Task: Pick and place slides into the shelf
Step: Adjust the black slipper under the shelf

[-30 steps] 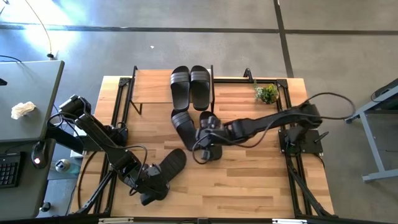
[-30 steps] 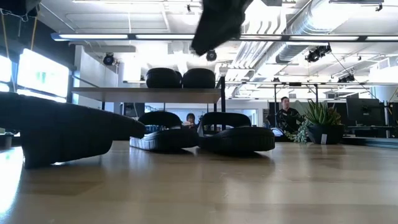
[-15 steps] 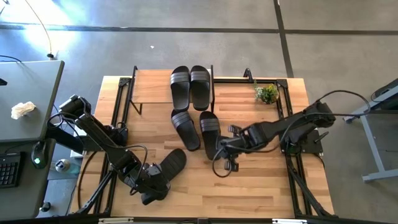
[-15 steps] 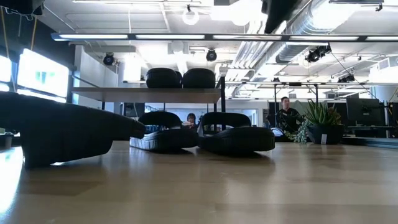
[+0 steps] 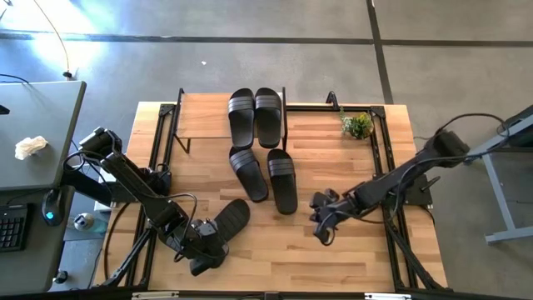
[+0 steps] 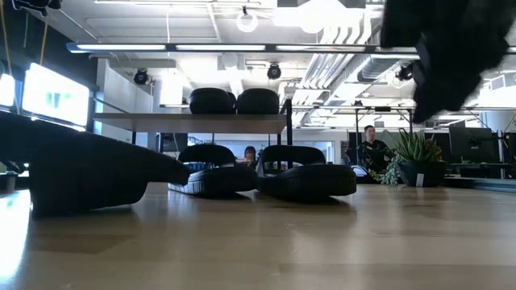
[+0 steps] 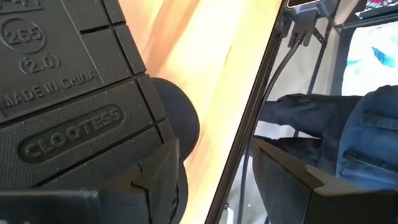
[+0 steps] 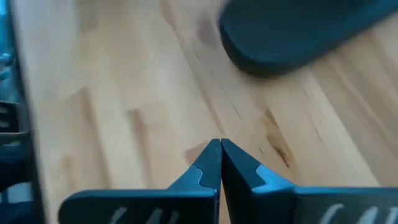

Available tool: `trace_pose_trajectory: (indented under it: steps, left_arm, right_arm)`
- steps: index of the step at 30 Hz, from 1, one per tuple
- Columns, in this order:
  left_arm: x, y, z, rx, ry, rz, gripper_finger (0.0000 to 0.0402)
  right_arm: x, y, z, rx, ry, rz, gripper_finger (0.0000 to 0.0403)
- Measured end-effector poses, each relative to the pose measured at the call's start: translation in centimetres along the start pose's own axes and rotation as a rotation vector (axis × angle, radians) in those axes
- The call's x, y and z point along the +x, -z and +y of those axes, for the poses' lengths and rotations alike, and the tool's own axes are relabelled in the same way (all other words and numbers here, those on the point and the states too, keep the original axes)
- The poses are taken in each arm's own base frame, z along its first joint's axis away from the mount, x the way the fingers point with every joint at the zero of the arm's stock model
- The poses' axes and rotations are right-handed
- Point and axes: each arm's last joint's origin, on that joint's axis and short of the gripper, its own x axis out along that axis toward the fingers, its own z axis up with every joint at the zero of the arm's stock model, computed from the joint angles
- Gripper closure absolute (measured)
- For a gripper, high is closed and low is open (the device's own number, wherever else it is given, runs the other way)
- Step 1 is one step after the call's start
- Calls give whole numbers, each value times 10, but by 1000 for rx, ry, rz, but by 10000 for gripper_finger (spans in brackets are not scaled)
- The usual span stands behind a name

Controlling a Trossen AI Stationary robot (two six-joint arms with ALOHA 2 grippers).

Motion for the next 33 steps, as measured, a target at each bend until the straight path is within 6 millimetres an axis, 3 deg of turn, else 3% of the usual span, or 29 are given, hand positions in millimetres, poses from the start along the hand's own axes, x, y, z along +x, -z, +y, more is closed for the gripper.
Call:
trace_pose_trajectory:
  steps: [5, 11, 20, 29, 33]
  left_arm:
    - [0, 0, 0, 0, -3, -5, 213]
    - [0, -1, 0, -24, -9, -23, 213]
    - [0, -1, 0, -45, -9, -23, 213]
    - [0, -1, 0, -48, -9, -23, 213]
    - [0, -1, 0, -49, -9, -23, 213]
  right_arm:
    - [28, 5, -20, 85, 108, -61, 403]
    - [39, -15, -54, 197, 280, -164, 403]
    - [48, -38, -98, 242, 192, -219, 403]
    - [45, -58, -113, 254, 161, -236, 403]
    - [54, -59, -114, 255, 148, -204, 403]
